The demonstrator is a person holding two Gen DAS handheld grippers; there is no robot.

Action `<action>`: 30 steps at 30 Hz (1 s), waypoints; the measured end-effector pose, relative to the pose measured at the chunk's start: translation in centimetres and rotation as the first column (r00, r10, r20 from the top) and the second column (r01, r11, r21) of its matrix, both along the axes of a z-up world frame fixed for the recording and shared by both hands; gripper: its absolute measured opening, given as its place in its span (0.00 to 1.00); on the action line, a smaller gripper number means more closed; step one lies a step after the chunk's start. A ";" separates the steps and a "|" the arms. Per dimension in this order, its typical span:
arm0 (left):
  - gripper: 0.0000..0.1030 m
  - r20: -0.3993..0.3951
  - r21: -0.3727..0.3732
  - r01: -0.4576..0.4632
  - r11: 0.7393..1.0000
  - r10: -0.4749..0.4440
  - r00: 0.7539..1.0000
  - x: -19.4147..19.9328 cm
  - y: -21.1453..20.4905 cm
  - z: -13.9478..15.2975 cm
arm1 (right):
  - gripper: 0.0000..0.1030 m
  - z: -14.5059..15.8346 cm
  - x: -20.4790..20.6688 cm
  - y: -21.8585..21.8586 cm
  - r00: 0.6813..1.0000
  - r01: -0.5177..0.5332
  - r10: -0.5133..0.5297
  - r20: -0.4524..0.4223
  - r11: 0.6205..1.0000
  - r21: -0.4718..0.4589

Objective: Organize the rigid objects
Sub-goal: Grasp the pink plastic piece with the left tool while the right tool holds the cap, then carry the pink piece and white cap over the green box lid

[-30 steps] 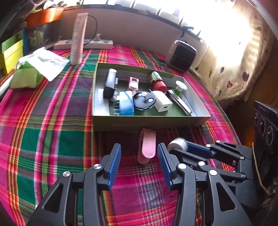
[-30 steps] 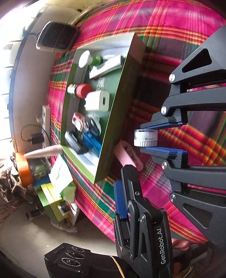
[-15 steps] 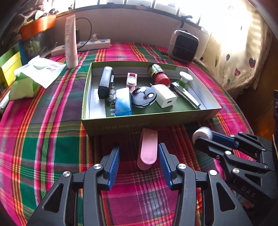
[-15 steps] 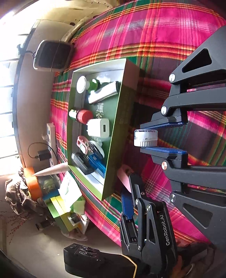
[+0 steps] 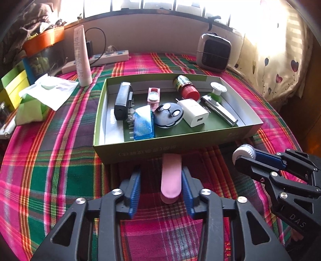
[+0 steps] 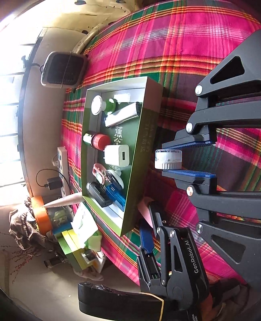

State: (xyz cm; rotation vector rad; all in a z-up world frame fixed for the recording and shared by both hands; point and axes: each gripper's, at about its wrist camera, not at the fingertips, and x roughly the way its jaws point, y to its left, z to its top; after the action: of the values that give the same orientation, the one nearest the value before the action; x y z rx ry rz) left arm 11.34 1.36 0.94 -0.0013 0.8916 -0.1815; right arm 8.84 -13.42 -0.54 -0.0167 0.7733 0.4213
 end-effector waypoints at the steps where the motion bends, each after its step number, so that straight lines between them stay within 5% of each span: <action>1: 0.30 0.001 0.000 -0.003 1.000 0.003 1.000 0.0 0.1 0.0 | 0.19 0.0 0.0 0.0 1.000 0.002 -0.002 -0.002 1.000 0.002; 11: 0.17 0.006 -0.008 -0.012 1.000 0.012 1.000 -0.1 0.4 -0.1 | 0.19 -0.3 0.3 -0.1 1.000 -0.001 0.001 -0.013 1.000 0.005; 30: 0.17 0.004 -0.017 -0.014 1.000 0.014 1.000 -0.2 0.4 0.1 | 0.19 -0.3 0.3 -0.1 1.000 0.002 -0.002 -0.013 1.000 0.003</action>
State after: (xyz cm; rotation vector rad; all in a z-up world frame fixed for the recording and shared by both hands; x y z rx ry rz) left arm 11.09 1.81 1.03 -0.0232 0.8861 -0.1761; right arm 9.10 -13.51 -0.87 -0.0106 0.7851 0.4209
